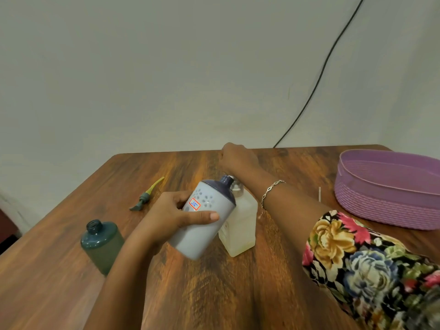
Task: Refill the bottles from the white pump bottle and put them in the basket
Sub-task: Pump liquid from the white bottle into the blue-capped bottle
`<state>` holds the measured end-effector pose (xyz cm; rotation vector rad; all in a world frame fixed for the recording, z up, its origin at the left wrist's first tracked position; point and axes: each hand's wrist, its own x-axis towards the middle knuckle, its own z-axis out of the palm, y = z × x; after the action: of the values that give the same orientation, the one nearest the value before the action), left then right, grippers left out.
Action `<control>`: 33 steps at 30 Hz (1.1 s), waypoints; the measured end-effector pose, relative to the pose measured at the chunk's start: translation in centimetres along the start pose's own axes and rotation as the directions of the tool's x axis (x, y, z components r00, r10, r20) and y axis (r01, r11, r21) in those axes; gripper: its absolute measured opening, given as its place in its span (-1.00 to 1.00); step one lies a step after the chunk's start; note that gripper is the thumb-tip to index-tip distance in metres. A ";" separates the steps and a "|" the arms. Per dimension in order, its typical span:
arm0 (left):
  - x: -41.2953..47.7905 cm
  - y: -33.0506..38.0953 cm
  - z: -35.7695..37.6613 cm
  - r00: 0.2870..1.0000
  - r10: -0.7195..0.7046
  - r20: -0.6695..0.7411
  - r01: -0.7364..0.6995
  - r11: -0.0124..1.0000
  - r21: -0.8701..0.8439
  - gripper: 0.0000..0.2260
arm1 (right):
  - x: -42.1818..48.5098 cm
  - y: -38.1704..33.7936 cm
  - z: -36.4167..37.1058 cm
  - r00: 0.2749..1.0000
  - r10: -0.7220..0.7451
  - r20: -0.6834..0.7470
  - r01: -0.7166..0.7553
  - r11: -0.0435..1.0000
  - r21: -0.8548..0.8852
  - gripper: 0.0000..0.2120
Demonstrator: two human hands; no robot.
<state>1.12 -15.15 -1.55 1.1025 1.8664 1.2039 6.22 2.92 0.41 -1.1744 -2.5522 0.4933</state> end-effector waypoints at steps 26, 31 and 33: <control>-0.1 1.0 -0.6 1.000 0.027 -0.001 -0.027 0.999 0.039 -0.41 | -2.0 -1.2 -3.5 0.902 0.058 0.427 -0.202 0.933 0.299 -0.53; -0.6 0.9 -0.2 1.000 0.016 -0.001 -0.016 1.000 0.019 -0.56 | -1.7 1.2 -3.6 0.829 0.081 0.553 -0.360 0.834 0.417 -0.41; -0.6 1.0 -0.3 1.000 0.013 -0.006 -0.013 1.000 0.015 -0.58 | -1.6 3.0 -3.3 0.795 0.076 0.602 -0.431 0.769 0.473 -0.41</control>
<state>1.45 -15.60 -0.52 1.1225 1.8785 1.2036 10.54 4.10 1.89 -1.2640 -2.3083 1.8003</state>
